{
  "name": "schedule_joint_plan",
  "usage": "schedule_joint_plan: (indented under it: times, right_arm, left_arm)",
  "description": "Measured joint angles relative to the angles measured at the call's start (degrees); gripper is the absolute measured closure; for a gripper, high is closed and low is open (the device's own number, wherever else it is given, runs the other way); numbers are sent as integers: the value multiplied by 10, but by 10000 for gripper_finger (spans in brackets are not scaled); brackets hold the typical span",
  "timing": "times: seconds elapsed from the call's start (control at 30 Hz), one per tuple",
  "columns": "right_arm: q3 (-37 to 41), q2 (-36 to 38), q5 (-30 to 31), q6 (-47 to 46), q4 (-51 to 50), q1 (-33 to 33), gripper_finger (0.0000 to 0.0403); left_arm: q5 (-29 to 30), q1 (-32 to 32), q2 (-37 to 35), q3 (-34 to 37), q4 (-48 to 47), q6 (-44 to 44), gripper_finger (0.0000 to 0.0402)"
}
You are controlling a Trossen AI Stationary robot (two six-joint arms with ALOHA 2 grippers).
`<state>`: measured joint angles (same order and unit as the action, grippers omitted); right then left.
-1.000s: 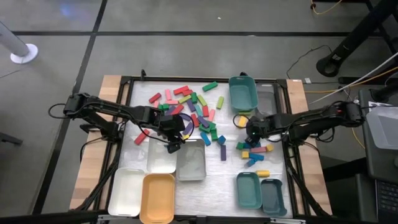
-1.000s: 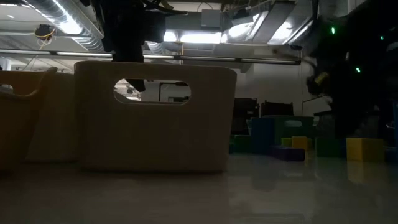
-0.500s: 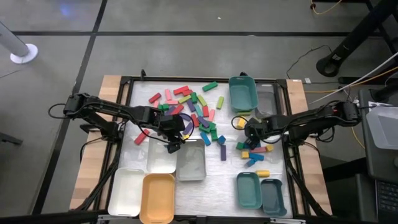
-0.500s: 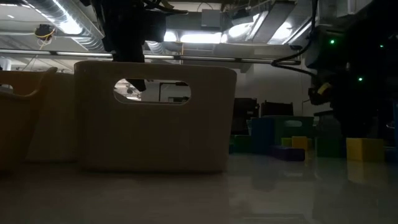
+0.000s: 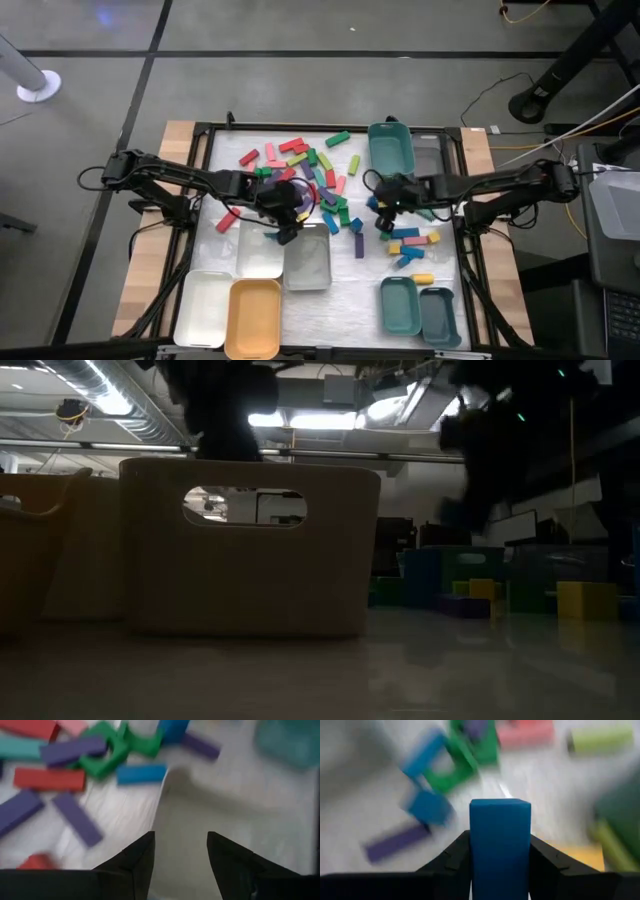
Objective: Sort blocks
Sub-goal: Put the blue block into the top white bin
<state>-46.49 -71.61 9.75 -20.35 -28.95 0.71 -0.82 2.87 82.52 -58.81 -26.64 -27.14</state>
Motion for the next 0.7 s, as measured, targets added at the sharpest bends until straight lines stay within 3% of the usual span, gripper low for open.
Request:
schedule_joint_plan:
  times: [0.27,0.7]
  right_arm:
    - [-17,0,-3,183,154,0,270]
    - [-17,0,-3,316,229,0,266]
  left_arm:
    - [1,-30,-1,0,129,-194,234]
    - [77,-65,9,0,283,-219,233]
